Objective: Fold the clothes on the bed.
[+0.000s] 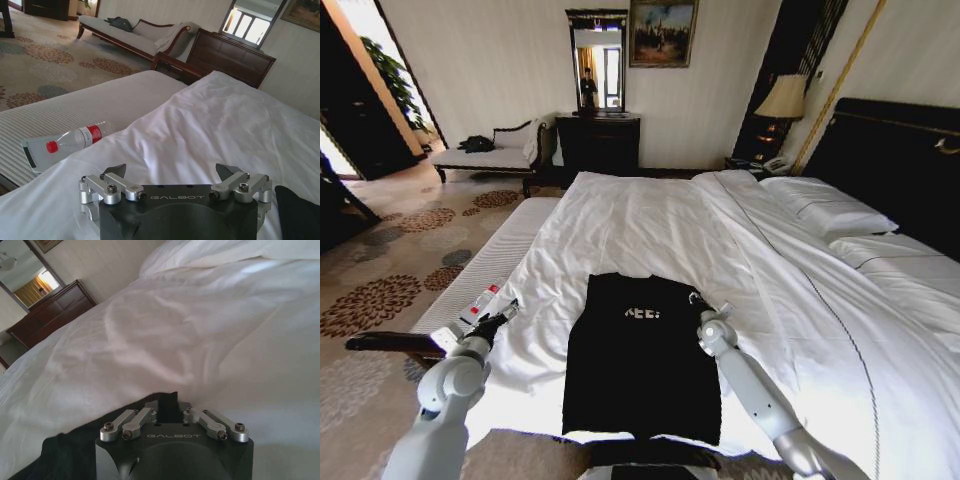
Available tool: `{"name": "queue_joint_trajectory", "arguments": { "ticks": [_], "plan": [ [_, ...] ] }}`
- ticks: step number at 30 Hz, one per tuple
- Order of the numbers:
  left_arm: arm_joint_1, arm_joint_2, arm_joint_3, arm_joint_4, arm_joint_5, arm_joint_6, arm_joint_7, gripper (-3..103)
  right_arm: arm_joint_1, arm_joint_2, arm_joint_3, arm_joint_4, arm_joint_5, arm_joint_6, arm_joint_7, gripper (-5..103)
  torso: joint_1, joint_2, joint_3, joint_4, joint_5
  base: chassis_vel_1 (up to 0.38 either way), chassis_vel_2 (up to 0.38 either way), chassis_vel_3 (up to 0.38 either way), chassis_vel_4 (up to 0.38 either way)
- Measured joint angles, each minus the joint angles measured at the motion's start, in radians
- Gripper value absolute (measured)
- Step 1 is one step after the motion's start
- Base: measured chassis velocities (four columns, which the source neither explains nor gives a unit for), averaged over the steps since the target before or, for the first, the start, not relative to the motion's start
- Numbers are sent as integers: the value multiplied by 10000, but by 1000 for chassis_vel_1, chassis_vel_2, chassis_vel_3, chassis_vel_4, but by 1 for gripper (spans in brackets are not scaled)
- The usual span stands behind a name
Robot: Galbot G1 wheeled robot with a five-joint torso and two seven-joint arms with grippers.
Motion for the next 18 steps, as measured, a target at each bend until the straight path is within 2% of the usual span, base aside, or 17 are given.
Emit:
{"name": "queue_joint_trajectory", "arguments": {
  "ticks": [1,4,6,8,9,11,13,15,18],
  "plan": [
    [-37,4,48,34,14,-1,0,100,63,9,-15,-65,-7,37,-13,20,0,0,0,0,0,0,0,0,0],
    [-366,208,407,289,48,-5,3,100,363,8,-87,-289,-60,170,-59,4,0,0,0,1,0,0,0,0,0],
    [-651,374,641,470,58,-6,4,100,508,-16,-128,-368,-112,229,-91,2,0,0,0,3,0,0,0,0,0],
    [-1169,670,1041,814,73,-45,14,100,732,-70,-190,-419,-155,290,-126,1,1,0,0,-1,1,0,0,0,0],
    [-1693,945,1520,1230,66,-105,43,100,917,-119,-229,-427,-173,309,-147,1,1,0,0,1,-2,0,0,0,0],
    [-2018,1083,1796,1493,47,-137,75,100,994,-137,-249,-429,-192,318,-162,0,1,-1,1,0,-3,0,0,0,0],
    [-3086,1398,2685,2568,-157,-208,240,100,1197,-195,-308,-465,-353,398,-262,0,3,-1,1,-1,0,0,0,0,0],
    [-3366,1419,2915,2884,-307,-216,284,100,1227,-209,-321,-472,-407,421,-282,0,3,-1,2,0,0,0,0,0,0],
    [-5081,1210,4036,4469,-1210,-236,393,100,1200,-223,-349,-428,-568,457,-326,0,3,-1,1,-1,0,0,0,0,0]
  ]
}}
